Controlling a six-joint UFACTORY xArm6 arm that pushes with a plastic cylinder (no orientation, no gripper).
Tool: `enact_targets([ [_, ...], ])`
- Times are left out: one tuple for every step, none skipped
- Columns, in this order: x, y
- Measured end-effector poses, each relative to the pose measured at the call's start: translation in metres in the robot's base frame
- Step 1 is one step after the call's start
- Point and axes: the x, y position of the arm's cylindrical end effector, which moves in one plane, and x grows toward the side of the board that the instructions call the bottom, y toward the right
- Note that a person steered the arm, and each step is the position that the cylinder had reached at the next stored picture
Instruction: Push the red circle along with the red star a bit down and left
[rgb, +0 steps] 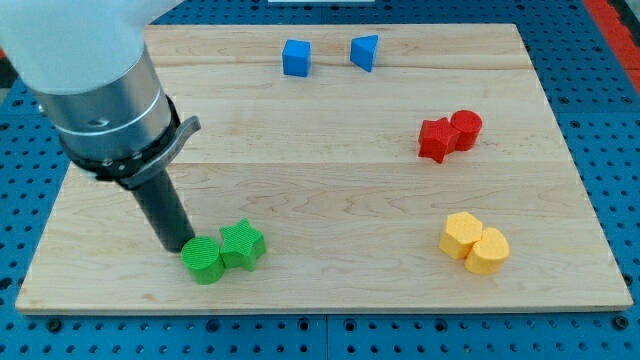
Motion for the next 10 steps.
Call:
enact_targets([
  [-0.023, 0.006],
  [-0.023, 0.006],
  [-0.025, 0.006],
  [-0.025, 0.007],
  [-0.025, 0.048],
  [-0.031, 0.094],
  [-0.034, 0.122],
  [-0.033, 0.138],
  [-0.032, 0.188],
  [-0.043, 0.236],
])
